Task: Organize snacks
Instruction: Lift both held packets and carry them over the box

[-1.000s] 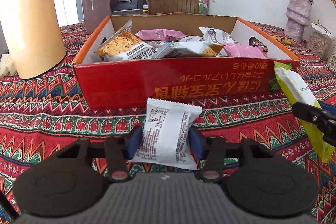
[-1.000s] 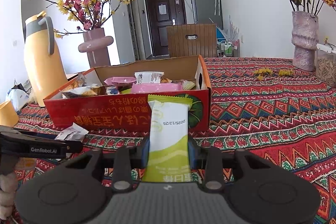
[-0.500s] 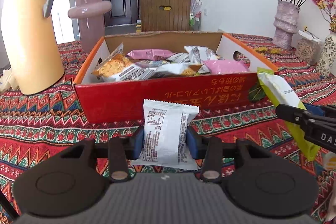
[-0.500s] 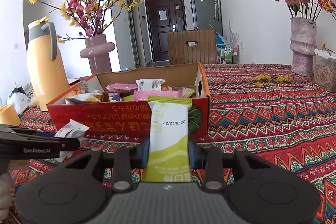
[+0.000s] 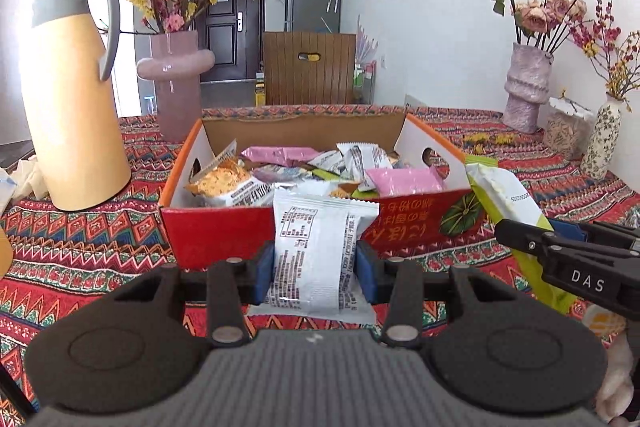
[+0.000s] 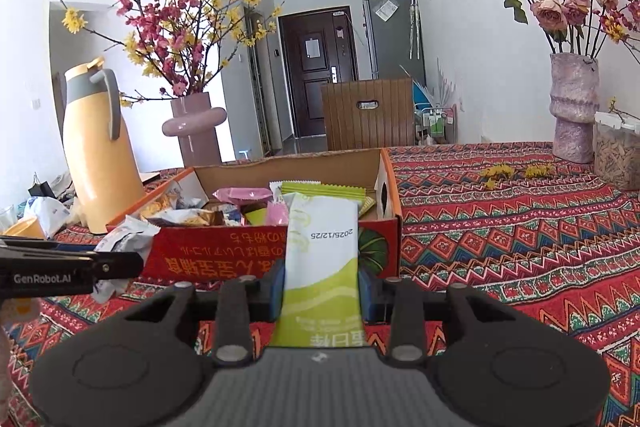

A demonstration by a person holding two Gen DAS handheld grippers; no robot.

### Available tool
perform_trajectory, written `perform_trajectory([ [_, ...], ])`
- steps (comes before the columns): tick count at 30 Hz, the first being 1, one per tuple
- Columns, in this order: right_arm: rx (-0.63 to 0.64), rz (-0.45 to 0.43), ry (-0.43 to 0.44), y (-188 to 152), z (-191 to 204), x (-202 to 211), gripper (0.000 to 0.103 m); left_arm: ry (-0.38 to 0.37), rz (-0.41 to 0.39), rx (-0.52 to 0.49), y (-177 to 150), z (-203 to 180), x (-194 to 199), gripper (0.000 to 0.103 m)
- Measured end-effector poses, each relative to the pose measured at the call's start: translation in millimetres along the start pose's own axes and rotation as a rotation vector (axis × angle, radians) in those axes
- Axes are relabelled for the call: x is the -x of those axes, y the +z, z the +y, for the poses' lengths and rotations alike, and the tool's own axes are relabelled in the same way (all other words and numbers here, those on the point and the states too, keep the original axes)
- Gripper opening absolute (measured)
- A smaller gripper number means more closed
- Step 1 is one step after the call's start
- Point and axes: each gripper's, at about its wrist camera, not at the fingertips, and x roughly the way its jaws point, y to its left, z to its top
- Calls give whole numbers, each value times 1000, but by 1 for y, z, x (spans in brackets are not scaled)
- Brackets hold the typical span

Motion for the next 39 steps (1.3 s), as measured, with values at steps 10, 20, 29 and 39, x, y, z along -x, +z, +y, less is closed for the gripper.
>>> perform_trajectory([
  [10, 0, -43, 22, 17, 7, -1, 35, 13, -59, 21, 15, 3, 10, 43],
  [20, 13, -77, 19, 41, 16, -15, 35, 26, -102, 47, 36, 10, 5, 43],
  [29, 27, -93, 10, 67, 22, -42, 35, 60, -132, 77, 57, 20, -11, 43],
  [39, 54, -72, -18, 92, 23, -86, 35, 115, -132, 90, 79, 30, -43, 43],
])
